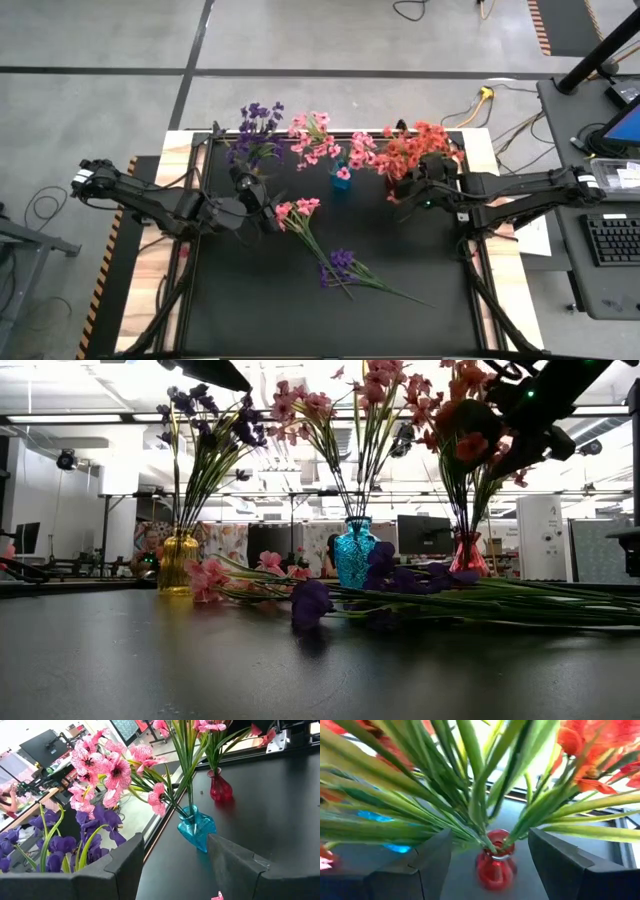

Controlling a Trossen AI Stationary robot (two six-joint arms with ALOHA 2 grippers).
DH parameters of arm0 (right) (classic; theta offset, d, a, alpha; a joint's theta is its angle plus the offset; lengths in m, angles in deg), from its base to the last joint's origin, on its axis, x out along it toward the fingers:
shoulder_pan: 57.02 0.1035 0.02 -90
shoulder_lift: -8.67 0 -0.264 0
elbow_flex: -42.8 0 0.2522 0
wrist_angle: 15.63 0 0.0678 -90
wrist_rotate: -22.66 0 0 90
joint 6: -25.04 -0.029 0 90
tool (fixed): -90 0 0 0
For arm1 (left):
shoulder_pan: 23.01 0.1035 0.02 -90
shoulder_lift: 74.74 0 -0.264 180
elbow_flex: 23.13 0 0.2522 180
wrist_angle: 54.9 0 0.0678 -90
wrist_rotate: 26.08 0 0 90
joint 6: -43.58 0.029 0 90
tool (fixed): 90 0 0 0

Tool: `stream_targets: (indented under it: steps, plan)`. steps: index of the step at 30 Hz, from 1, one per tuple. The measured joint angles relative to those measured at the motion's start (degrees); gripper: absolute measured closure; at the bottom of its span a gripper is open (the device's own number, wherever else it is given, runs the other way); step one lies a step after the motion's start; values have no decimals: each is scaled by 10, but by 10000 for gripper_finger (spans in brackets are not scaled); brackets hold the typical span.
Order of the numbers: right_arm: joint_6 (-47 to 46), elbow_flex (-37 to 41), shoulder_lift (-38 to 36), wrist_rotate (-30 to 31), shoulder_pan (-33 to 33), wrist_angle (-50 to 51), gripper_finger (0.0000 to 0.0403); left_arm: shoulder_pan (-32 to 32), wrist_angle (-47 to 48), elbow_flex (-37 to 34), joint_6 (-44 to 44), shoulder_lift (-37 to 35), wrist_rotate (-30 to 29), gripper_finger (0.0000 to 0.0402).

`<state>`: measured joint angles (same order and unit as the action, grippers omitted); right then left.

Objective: Sort flowers into vase by color
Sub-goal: Put the orange flower into the red vase

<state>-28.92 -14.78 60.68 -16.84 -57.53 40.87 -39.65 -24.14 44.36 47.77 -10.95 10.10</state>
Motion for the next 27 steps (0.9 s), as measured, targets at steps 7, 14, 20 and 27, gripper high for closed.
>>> stream_targets:
  steps: [7, 14, 20, 27]
  plan:
    - [-11, 0, -3, 0, 0, 26, 152, 0, 2, 0, -3, 0, 0, 202]
    - [-4, 0, -7, -29, 0, 49, 152, 0, 2, 0, -3, 0, 0, 202]
    - [-1, 0, -19, -59, 0, 62, 152, 0, 2, 0, -3, 0, 0, 202]
    - [-15, 0, -46, -77, 0, 83, 152, 0, 2, 0, -3, 0, 0, 202]
